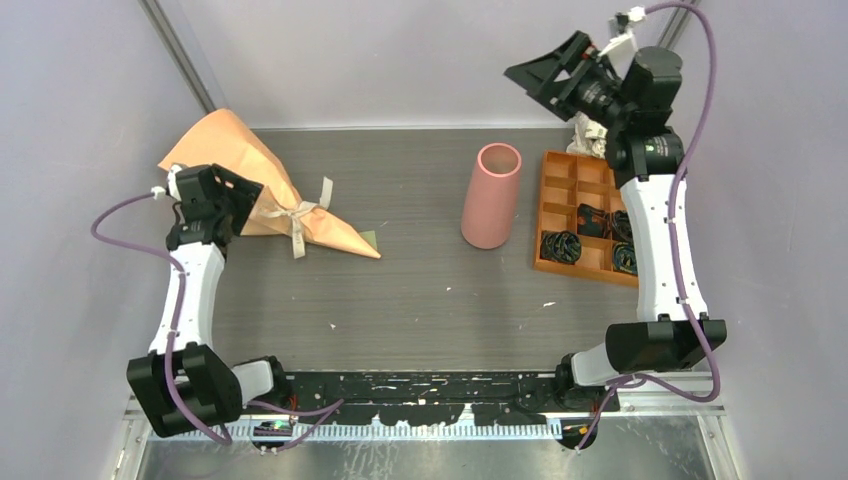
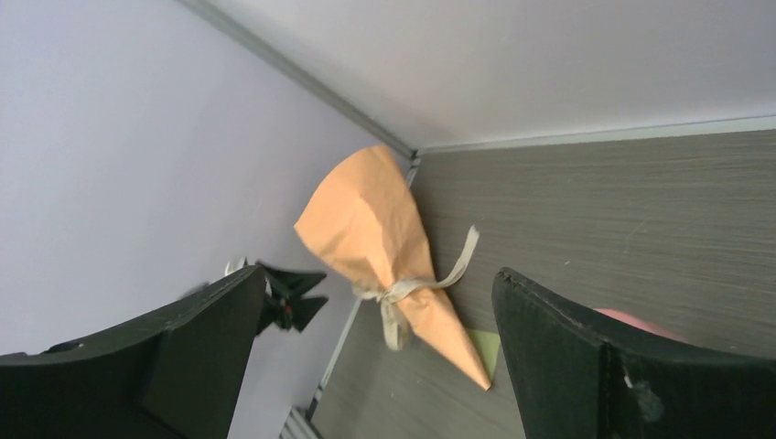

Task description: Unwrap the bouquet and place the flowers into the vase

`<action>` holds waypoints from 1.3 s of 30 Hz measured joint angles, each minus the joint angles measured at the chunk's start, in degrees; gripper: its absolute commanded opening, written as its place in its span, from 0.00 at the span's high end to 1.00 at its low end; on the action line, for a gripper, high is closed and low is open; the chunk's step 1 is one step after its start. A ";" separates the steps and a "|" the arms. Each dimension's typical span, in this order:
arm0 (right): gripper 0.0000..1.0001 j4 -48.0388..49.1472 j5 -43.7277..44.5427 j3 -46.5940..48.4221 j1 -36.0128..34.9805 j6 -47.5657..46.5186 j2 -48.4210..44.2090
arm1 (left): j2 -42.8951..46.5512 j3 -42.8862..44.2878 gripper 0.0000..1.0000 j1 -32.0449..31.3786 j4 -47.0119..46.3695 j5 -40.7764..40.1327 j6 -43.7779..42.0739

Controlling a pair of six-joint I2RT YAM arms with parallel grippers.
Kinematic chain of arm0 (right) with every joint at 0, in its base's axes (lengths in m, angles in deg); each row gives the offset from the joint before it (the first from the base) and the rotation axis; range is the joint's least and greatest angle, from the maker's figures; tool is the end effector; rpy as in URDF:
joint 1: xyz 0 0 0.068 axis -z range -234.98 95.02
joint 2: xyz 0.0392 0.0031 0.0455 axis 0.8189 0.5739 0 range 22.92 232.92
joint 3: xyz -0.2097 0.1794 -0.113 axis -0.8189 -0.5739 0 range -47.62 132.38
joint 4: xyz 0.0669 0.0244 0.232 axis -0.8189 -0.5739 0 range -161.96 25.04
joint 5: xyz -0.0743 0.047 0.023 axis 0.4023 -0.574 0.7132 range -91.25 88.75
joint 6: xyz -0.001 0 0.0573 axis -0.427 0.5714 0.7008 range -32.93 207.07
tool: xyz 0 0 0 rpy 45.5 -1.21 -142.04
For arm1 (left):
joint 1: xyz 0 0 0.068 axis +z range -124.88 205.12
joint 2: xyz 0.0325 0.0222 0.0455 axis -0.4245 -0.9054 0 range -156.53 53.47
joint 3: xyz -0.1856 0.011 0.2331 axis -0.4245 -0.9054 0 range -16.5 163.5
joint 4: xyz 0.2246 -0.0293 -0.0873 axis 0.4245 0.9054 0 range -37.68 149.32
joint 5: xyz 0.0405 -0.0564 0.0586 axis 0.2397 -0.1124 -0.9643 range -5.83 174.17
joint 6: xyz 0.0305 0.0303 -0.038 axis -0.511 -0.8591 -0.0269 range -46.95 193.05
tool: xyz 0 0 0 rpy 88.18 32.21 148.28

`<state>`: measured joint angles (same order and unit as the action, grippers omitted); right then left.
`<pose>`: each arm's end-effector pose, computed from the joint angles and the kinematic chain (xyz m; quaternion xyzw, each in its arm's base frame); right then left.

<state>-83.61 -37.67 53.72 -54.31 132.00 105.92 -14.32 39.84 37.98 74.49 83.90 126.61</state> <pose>0.2861 0.0209 0.5286 0.0578 0.7063 0.4575 0.5370 0.2320 0.0531 0.3328 -0.4836 0.7368 -0.1624 0.4437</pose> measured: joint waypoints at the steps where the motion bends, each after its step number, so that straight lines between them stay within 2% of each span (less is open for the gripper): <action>1: 0.01 -1.18 -0.13 0.96 -1.70 -0.94 0.20 | 0.11 1.16 0.26 -0.11 0.42 -0.39 -0.24; 3: 0.01 -2.73 -0.35 2.82 -5.09 -2.40 0.66 | -1.79 4.59 0.24 -0.17 1.09 -1.20 -0.85; 7: 0.01 -3.87 -1.27 3.56 -9.86 -4.33 0.72 | -13.03 13.46 0.23 -0.72 1.03 -2.29 -2.45; 13: 0.01 -5.49 -1.11 3.41 -10.14 -6.32 0.61 | -32.54 22.84 0.19 -4.66 4.24 -4.74 -4.33; 19: 0.01 -5.60 -1.05 1.70 -10.03 -7.37 -0.07 | -45.13 36.37 0.19 -9.94 11.63 -8.63 -6.40; 22: 0.00 -5.40 -0.98 0.96 -10.03 -7.37 -0.20 | -48.63 40.09 0.31 -11.63 12.79 -9.20 -8.11; 26: 0.01 -5.35 -0.96 0.28 -10.03 -7.39 -0.26 | -50.38 38.86 0.46 -12.41 12.76 -8.44 -10.21; 28: 0.00 -5.31 -0.94 0.20 -10.03 -7.37 -0.26 | -51.41 38.36 0.57 -13.00 12.96 -7.96 -11.30; 30: 0.00 -5.07 -0.96 0.11 -10.03 -7.32 -0.26 | -52.48 38.36 0.70 -13.60 13.25 -7.39 -12.59; 33: 0.01 -4.61 -0.94 -0.17 -10.03 -7.19 -0.37 | -53.51 38.36 0.98 -15.10 13.90 -6.38 -14.23; 39: 0.00 -4.13 -0.35 -1.62 -10.03 -6.80 -1.57 | -53.55 38.10 1.00 -21.66 14.53 -4.37 -16.09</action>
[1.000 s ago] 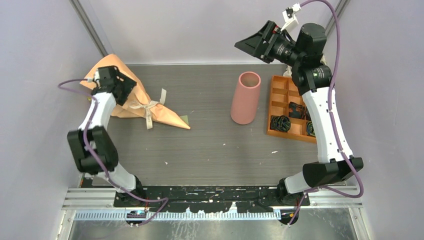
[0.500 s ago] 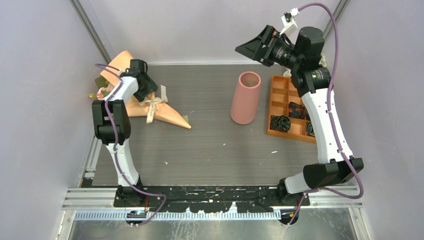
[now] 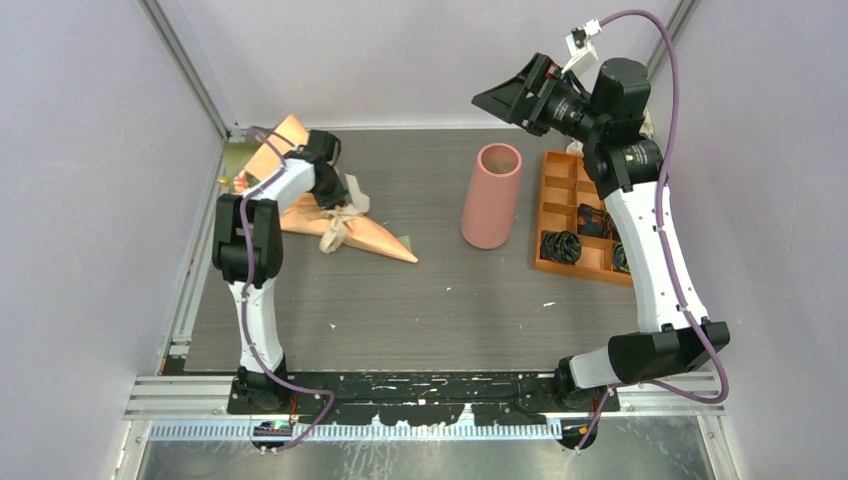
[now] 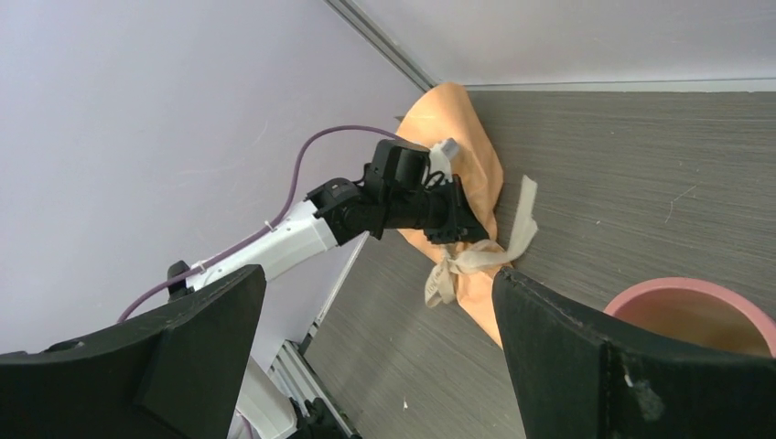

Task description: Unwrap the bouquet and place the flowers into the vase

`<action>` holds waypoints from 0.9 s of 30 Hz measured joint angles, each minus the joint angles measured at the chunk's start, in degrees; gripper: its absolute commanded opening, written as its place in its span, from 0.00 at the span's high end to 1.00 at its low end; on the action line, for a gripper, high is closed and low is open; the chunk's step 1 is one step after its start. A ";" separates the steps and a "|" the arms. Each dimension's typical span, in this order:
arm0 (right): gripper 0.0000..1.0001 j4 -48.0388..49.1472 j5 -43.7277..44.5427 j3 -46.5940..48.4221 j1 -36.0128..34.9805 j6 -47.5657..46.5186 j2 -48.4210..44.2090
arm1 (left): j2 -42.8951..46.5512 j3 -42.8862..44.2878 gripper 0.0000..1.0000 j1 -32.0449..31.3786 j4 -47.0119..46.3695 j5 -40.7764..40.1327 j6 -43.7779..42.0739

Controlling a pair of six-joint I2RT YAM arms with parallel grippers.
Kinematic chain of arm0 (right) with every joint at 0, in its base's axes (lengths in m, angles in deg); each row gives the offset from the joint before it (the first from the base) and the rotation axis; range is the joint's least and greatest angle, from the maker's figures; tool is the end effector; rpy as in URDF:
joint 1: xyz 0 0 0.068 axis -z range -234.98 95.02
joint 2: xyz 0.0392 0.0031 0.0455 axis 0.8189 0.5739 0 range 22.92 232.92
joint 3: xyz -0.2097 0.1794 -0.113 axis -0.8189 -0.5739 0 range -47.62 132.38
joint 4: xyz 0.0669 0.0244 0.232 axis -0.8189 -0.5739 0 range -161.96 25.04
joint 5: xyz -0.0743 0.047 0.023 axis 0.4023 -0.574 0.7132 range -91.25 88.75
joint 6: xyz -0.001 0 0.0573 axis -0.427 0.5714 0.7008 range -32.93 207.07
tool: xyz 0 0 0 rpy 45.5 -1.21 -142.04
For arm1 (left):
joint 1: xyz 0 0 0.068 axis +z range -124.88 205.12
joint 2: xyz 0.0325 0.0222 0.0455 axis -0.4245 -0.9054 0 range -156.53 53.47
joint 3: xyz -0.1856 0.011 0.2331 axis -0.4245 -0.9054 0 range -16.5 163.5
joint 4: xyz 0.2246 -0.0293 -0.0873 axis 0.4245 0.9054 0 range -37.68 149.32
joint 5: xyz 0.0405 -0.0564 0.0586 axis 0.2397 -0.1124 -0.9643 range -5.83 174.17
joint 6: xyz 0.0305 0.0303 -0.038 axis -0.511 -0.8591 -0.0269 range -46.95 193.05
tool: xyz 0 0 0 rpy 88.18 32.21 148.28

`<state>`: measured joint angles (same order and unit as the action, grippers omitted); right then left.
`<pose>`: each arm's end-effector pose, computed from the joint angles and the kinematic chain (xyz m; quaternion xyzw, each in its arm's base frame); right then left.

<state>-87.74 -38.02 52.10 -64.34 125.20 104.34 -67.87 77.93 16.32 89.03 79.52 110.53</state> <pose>0.2698 0.0692 0.5196 -0.0344 0.7281 0.4713 0.4965 0.4446 -0.0655 0.2105 -0.2499 0.9402 -0.0533 0.2252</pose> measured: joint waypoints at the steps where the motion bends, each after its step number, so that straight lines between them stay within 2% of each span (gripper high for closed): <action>1: 0.00 0.00 0.24 -0.15 0.00 0.07 -0.28 | 0.07 -0.02 1.00 -1.40 0.02 0.20 -0.07; 9: 0.01 -0.24 1.22 -0.63 0.00 0.52 -4.00 | 0.13 2.43 1.00 -14.12 1.99 2.60 -0.81; 13: 0.03 -1.20 1.75 -0.66 -0.35 0.48 -6.38 | 0.13 2.56 1.00 -17.18 2.71 3.39 -2.25; 14: 0.03 -1.64 2.21 -0.66 -0.46 0.28 -6.95 | 0.13 2.25 0.97 -17.42 2.84 3.39 -2.64; 18: 0.05 -5.51 6.25 -0.24 -5.33 -2.47 -8.04 | 1.68 -1.90 0.71 -17.03 1.92 3.39 -5.16; 21: 0.07 -8.70 9.09 -0.09 -9.99 -4.46 -7.87 | 6.23 -7.15 0.53 -16.61 0.26 4.98 -6.84; 24: 0.08 -11.67 12.09 -0.13 -15.06 -6.47 -7.52 | 12.00 -10.16 0.47 -16.41 -0.13 6.86 -7.32; 27: 0.10 -14.08 15.39 -1.07 -19.87 -8.46 -7.28 | 19.15 -10.40 0.46 -16.41 -0.81 7.48 -7.82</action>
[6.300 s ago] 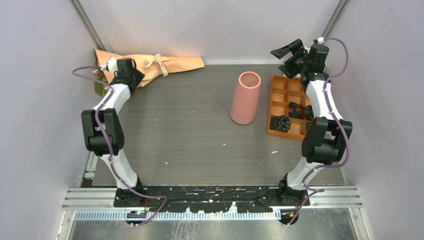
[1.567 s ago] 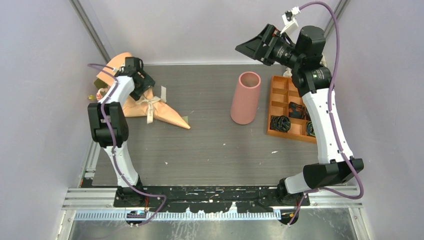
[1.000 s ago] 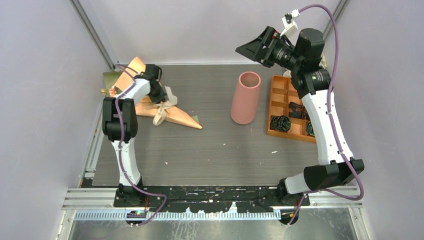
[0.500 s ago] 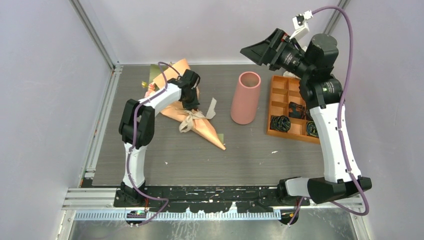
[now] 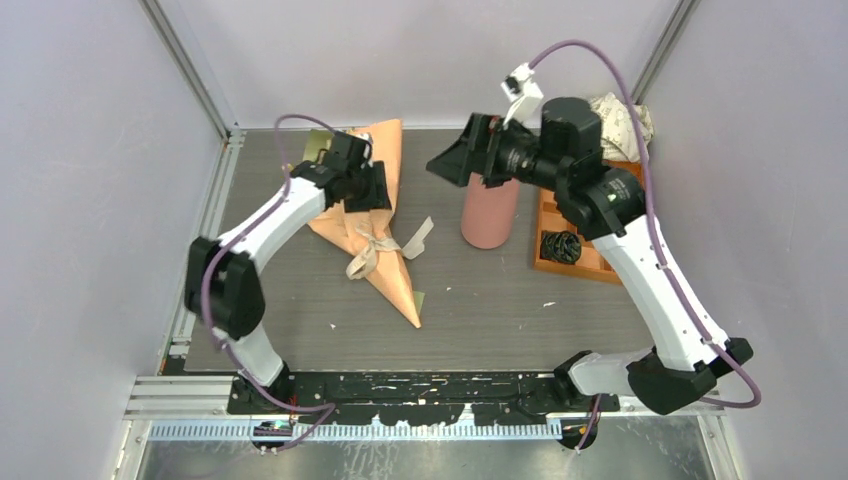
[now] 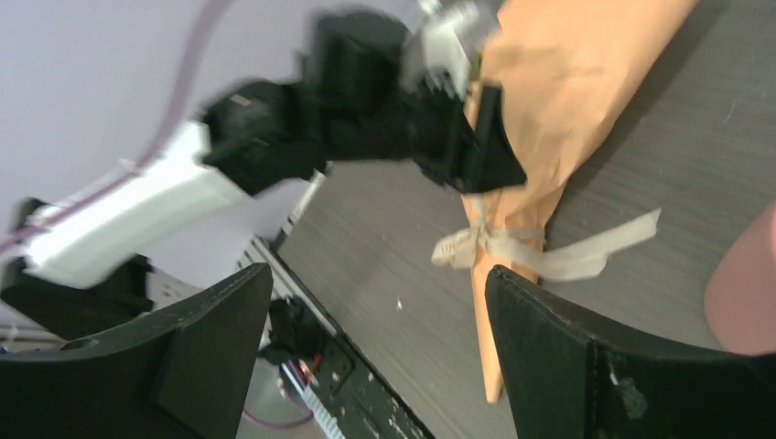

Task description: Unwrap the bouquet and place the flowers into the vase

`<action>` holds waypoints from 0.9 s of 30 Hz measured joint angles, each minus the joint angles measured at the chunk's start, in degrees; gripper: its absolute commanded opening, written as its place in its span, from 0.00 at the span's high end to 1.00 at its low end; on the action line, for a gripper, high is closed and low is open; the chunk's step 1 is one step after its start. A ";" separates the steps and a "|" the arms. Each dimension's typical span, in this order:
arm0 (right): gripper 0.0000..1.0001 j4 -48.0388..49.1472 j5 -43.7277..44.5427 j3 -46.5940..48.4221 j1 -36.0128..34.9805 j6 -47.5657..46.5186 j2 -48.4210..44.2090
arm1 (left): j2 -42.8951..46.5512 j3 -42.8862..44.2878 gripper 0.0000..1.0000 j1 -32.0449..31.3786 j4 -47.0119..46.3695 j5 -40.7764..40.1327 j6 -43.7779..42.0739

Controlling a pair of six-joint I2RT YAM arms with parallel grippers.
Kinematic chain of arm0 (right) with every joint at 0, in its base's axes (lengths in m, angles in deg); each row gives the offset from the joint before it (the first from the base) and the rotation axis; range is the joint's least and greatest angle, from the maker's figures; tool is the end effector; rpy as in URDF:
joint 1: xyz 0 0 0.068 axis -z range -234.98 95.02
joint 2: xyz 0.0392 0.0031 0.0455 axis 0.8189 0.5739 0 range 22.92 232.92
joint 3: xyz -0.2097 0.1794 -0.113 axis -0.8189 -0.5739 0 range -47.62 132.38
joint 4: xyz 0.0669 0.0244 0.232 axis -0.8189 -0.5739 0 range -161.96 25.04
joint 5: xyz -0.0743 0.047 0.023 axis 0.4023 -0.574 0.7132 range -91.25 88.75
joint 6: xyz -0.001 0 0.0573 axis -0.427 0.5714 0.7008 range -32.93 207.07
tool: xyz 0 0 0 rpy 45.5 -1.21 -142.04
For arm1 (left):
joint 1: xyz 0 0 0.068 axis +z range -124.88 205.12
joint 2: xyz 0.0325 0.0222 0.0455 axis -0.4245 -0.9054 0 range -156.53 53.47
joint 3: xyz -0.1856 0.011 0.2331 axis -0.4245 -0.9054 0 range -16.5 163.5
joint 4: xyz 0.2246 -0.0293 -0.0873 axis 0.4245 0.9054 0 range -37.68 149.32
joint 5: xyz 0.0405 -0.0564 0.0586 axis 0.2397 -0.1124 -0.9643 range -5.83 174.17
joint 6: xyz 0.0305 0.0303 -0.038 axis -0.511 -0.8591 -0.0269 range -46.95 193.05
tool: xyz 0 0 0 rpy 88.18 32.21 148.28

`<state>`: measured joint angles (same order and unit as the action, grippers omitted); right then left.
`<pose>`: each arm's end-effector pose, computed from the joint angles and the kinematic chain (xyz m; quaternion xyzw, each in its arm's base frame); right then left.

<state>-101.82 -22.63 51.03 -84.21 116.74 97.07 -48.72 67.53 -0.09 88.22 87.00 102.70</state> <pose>0.1931 0.1251 0.5165 -0.1134 0.7661 0.4287 0.4653 0.3437 -0.1640 0.2913 -0.0292 0.9505 -0.1630 0.2630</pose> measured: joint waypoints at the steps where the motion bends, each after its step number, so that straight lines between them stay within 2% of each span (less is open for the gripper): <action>1: 0.12 -0.57 0.85 -0.59 -1.38 -0.55 0.00 | 2.82 0.04 0.46 0.00 -0.37 -0.20 -0.11; 6: 0.24 -3.34 5.05 -6.75 -7.65 -3.02 0.17 | 17.05 0.31 0.43 -0.02 -1.20 -5.70 -0.15; 10: 0.36 -5.55 7.39 -11.21 -9.81 -4.33 2.32 | 29.14 -3.80 0.24 0.02 -4.46 -10.34 -0.39; 14: 0.40 -5.70 9.66 -12.37 -12.04 -5.44 8.70 | 42.69 -14.32 0.02 0.11 -11.67 -9.99 -0.37; 17: 0.41 -5.25 10.95 -12.22 -13.64 -5.88 15.91 | 49.00 -21.99 0.00 0.11 -17.53 -8.00 0.11; 20: 0.43 -5.22 11.58 -11.10 -14.51 -6.25 23.50 | 51.65 -26.56 0.00 0.11 -19.91 -6.47 1.01; 27: 0.46 -5.09 12.76 -4.37 -14.75 -7.21 35.34 | 51.06 -27.41 0.06 0.11 -17.97 -6.38 1.95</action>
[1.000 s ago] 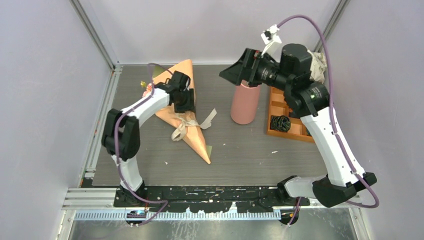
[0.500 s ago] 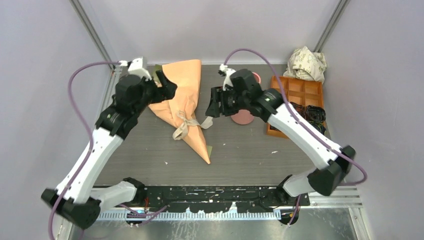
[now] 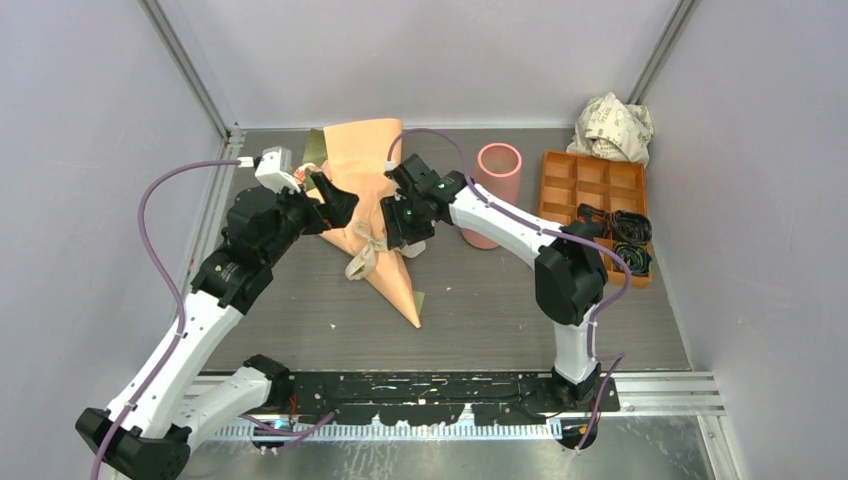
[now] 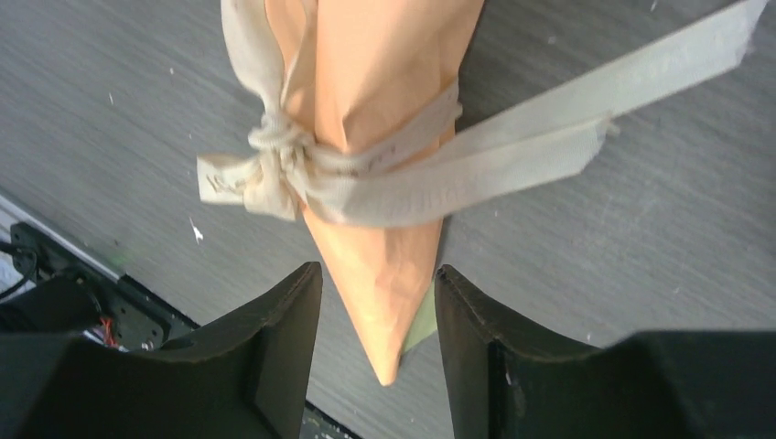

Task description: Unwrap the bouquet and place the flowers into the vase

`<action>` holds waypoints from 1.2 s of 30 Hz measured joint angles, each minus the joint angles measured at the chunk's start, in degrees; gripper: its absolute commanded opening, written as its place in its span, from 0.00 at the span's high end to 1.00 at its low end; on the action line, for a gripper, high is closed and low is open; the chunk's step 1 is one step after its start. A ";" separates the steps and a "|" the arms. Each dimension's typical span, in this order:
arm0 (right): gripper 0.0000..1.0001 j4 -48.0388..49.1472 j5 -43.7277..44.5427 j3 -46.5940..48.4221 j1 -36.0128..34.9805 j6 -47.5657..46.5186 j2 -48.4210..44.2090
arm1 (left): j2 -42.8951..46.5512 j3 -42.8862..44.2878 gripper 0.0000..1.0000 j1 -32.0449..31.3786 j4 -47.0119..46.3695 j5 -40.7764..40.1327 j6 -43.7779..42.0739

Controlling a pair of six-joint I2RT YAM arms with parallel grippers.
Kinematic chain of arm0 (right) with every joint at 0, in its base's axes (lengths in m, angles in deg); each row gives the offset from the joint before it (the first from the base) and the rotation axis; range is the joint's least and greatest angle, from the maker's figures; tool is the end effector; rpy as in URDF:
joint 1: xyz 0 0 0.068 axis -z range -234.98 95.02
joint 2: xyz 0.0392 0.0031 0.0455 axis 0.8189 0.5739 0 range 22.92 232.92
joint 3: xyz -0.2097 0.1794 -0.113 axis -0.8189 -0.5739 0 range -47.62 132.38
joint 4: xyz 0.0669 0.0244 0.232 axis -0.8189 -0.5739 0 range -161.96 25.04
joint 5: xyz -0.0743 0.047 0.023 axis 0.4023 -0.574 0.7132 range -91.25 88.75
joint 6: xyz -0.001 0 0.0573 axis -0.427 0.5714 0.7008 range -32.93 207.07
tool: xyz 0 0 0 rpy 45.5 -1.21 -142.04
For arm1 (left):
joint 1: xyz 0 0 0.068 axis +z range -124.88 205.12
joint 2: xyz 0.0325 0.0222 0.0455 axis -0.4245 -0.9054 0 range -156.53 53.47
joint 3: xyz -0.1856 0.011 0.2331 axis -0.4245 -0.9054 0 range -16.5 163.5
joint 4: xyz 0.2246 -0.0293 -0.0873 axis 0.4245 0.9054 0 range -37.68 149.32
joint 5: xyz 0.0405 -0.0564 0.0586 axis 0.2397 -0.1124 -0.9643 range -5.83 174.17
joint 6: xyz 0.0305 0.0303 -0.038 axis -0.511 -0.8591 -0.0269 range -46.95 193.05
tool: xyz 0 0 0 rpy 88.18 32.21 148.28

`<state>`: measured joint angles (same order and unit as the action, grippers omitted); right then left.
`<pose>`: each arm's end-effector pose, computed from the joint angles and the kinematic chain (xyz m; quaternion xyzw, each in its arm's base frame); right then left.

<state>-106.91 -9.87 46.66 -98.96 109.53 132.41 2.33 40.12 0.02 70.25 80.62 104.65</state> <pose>0.2917 0.2901 0.2900 -0.1995 0.9357 0.2147 0.1963 0.1531 -0.0690 0.3959 -0.0635 0.7768 -0.2760 0.5624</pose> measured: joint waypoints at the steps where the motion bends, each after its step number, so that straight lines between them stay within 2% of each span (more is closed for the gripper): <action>1: 0.46 0.13 0.15 1.18 0.00 -0.09 1.05 | -0.13 -0.02 0.06 0.00 0.28 -0.22 0.17; 10: 0.48 0.76 1.25 10.32 0.00 -0.76 7.82 | -0.66 -3.58 0.07 0.00 0.31 -1.64 1.25; 17: 0.48 1.46 0.74 8.92 0.00 -0.72 8.28 | -2.05 -3.61 0.08 0.00 0.28 -2.86 1.31; 23: 0.50 1.79 0.20 5.29 0.00 -0.50 8.28 | -7.15 -3.61 0.10 0.00 0.33 -2.21 2.56; 25: 0.57 1.92 0.09 4.81 0.00 -0.44 8.28 | -8.61 -3.61 0.10 0.00 0.37 -1.66 2.95; 27: 0.68 2.32 -0.07 4.79 0.00 -0.35 8.28 | -9.27 -3.61 0.10 0.00 0.42 -1.27 3.21; 30: 0.77 2.84 -0.24 4.79 0.00 -0.13 8.28 | -9.31 -3.61 0.10 0.00 0.35 -1.11 3.82; 33: 0.85 3.13 -0.31 4.79 0.00 0.15 8.28 | -9.29 -4.17 0.10 0.00 -0.13 -1.16 4.07; 36: 0.88 3.28 -0.28 4.72 0.00 0.20 8.28 | -9.57 -5.44 0.11 0.00 -0.68 -1.18 4.28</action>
<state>-103.63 -10.15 51.38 -98.96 109.73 140.69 -7.24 34.68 0.02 69.57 79.44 108.93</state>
